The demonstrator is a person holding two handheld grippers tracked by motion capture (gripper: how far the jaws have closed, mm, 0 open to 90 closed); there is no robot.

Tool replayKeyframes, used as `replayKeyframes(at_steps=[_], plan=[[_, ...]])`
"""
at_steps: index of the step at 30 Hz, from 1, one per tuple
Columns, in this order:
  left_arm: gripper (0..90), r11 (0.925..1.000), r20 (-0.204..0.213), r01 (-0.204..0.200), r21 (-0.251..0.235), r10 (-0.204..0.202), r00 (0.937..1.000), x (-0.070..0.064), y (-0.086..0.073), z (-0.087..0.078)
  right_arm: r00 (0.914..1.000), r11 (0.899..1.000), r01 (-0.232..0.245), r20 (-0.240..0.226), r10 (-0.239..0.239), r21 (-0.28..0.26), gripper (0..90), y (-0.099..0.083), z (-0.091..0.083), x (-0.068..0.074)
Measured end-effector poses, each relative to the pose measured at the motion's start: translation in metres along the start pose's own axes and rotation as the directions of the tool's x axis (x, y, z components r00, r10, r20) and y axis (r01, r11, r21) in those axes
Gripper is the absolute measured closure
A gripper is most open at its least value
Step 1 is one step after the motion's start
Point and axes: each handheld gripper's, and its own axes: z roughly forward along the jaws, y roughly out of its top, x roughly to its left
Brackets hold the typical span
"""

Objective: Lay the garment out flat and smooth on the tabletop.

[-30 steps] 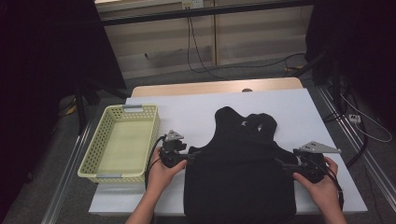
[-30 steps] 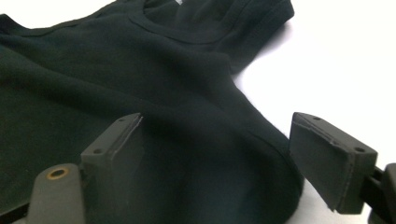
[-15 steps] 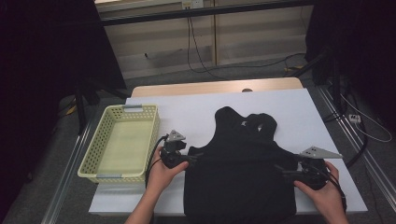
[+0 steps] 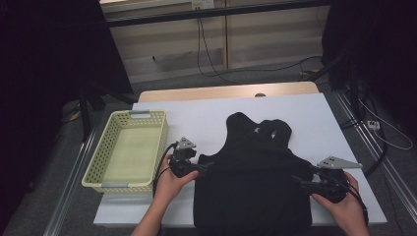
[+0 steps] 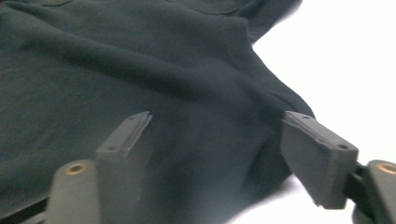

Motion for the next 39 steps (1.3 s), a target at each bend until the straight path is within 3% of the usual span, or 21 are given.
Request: replayKeyframes(at_steps=[3,5,9,18,21,23,26,31,33,39], plan=[[14.9,0.9999,-0.005,-0.01,-0.006,0.009,0.9999,-0.001,0.001,-0.001,0.9998,1.0,0.011,0.016,-0.012,0.015,34.5,0.0,-0.002,0.003],[14.7,0.9998,-0.01,-0.018,-0.006,0.018,0.9998,-0.001,0.002,-0.002,0.9998,1.0,0.019,0.003,-0.019,0.014,42.0,0.001,-0.005,0.005],[14.7,0.9998,-0.005,-0.014,-0.011,0.014,0.9999,-0.002,0.002,-0.002,0.9997,1.0,0.014,0.018,-0.014,0.007,46.8,0.001,-0.015,0.005],[14.7,0.9996,-0.007,-0.029,-0.007,0.029,0.9996,-0.003,0.002,-0.002,0.9986,0.997,-0.018,0.051,0.014,0.071,57.0,-0.025,-0.028,0.001],[14.7,0.9995,-0.016,-0.03,-0.005,0.03,0.9994,-0.004,0.002,-0.002,0.999,0.997,-0.016,0.042,0.013,0.072,59.3,-0.028,-0.028,0.004],[14.7,0.9995,-0.013,-0.031,-0.003,0.031,0.9994,-0.005,0.003,-0.002,0.9995,0.997,-0.008,0.032,0.005,0.081,67.2,-0.026,-0.026,0.007],[14.8,0.9991,-0.01,-0.043,-0.002,0.043,0.999,-0.005,0.003,-0.001,0.9996,0.996,0.019,0.02,-0.021,0.089,71.9,-0.023,-0.021,0.013],[14.8,0.9993,-0.012,-0.038,-0.004,0.038,0.9992,-0.005,0.002,0.0,0.9986,0.997,-0.021,-0.048,0.024,0.078,88.1,-0.024,-0.018,0.011],[14.8,0.9997,-0.005,-0.024,-0.004,0.024,0.9997,-0.005,0.002,-0.001,0.9988,0.997,-0.013,-0.046,0.016,0.079,88.4,-0.023,-0.017,0.012],[14.8,0.9994,-0.002,-0.032,-0.01,0.032,0.9995,-0.006,0.004,-0.004,0.999,0.996,-0.003,-0.043,0.006,0.086,89.4,-0.022,-0.018,0.013]])
